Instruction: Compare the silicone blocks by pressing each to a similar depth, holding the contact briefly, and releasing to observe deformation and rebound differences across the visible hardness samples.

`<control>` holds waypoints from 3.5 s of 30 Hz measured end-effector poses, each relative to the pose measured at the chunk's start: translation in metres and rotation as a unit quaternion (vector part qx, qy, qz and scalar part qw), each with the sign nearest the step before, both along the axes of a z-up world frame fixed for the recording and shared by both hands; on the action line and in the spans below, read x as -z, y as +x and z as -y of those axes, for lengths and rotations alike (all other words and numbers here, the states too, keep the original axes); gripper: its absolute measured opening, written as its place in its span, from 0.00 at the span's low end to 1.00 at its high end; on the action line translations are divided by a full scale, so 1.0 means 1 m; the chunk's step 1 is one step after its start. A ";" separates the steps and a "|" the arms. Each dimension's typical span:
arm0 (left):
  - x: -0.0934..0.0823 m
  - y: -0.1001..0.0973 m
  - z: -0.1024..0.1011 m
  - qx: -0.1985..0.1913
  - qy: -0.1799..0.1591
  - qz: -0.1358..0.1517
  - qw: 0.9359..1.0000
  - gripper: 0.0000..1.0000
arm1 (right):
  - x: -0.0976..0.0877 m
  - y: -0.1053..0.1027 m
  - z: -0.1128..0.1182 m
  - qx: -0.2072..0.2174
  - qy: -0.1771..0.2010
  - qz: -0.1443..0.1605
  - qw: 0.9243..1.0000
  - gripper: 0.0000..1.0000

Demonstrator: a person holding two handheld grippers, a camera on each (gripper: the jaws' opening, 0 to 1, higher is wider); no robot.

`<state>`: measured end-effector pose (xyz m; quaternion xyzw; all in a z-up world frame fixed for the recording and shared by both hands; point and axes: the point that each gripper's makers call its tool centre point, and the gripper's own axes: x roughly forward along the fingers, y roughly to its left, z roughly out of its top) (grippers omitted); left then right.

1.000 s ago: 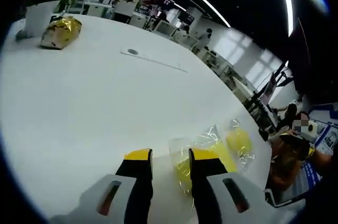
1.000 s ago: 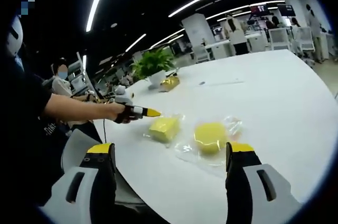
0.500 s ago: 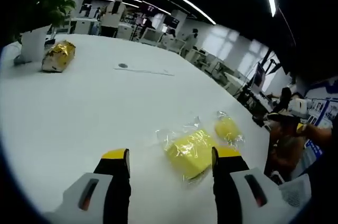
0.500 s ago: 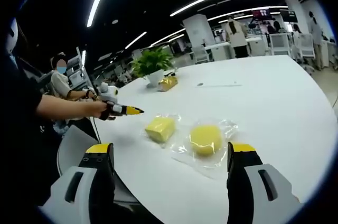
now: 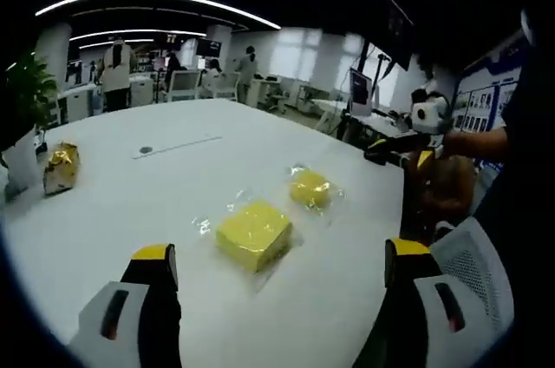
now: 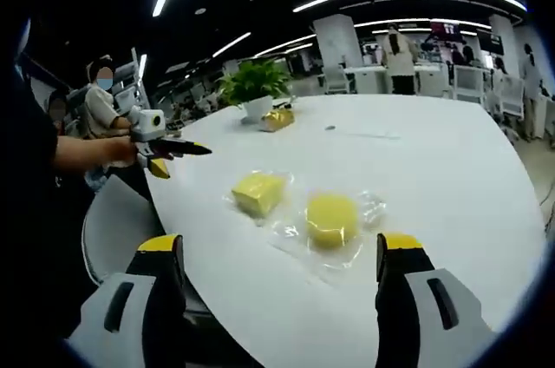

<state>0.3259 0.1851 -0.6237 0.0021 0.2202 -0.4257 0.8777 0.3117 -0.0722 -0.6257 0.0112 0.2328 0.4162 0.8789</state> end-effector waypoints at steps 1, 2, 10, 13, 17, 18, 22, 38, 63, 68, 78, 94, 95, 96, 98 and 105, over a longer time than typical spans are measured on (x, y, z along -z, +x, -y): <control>-0.003 -0.004 0.000 0.004 0.000 0.006 1.000 0.99 | -0.001 -0.001 -0.001 -0.006 -0.008 0.010 1.000 0.91; -0.004 -0.008 0.001 0.009 0.003 0.010 1.000 0.99 | 0.000 -0.002 -0.001 -0.011 -0.016 0.013 1.000 0.93; -0.009 -0.042 0.018 0.048 0.005 0.019 0.999 0.99 | 0.008 -0.017 0.002 -0.046 -0.038 0.022 0.998 0.96; -0.008 -0.054 0.024 0.059 -0.003 0.009 0.998 0.99 | 0.019 -0.018 0.016 -0.049 -0.065 0.012 0.997 0.96; -0.003 -0.064 0.027 0.060 0.000 0.001 0.998 0.99 | 0.028 -0.023 0.032 -0.054 -0.088 -0.007 0.995 0.96; -0.002 -0.066 0.026 0.057 -0.003 -0.005 0.998 0.99 | 0.026 -0.023 0.034 -0.051 -0.080 -0.007 0.995 0.96; -0.001 -0.069 0.021 0.034 -0.015 -0.018 0.999 0.99 | 0.011 -0.016 0.037 -0.028 -0.029 -0.006 0.999 0.96; -0.007 -0.075 0.027 0.022 -0.045 -0.058 0.997 0.99 | 0.000 -0.013 0.033 -0.025 0.038 -0.064 0.997 0.88; -0.005 -0.039 0.057 0.038 -0.024 -0.149 0.988 0.92 | -0.001 -0.030 0.044 -0.036 0.010 -0.073 0.997 0.82; -0.012 -0.017 0.065 0.031 -0.022 -0.134 0.990 0.89 | -0.003 -0.032 0.046 -0.032 0.013 -0.070 0.997 0.81; -0.023 0.007 0.096 0.070 -0.009 -0.127 0.989 0.88 | -0.004 -0.037 0.050 -0.029 0.012 -0.064 0.997 0.75; -0.001 0.064 0.139 0.045 -0.053 -0.247 0.967 0.73 | 0.004 -0.050 0.058 -0.027 0.005 -0.076 0.997 0.67; 0.002 0.070 0.141 0.044 -0.052 -0.248 0.966 0.72 | 0.004 -0.051 0.059 -0.025 0.008 -0.076 0.997 0.67; 0.004 0.073 0.142 0.042 -0.051 -0.251 0.966 0.73 | 0.005 -0.051 0.060 -0.024 0.008 -0.076 0.997 0.67; 0.012 0.078 0.145 0.041 -0.044 -0.260 0.964 0.72 | 0.006 -0.053 0.061 -0.021 0.007 -0.078 0.997 0.66; 0.027 0.102 0.163 0.010 -0.066 -0.289 0.955 0.69 | 0.011 -0.058 0.064 -0.013 0.006 -0.087 0.996 0.66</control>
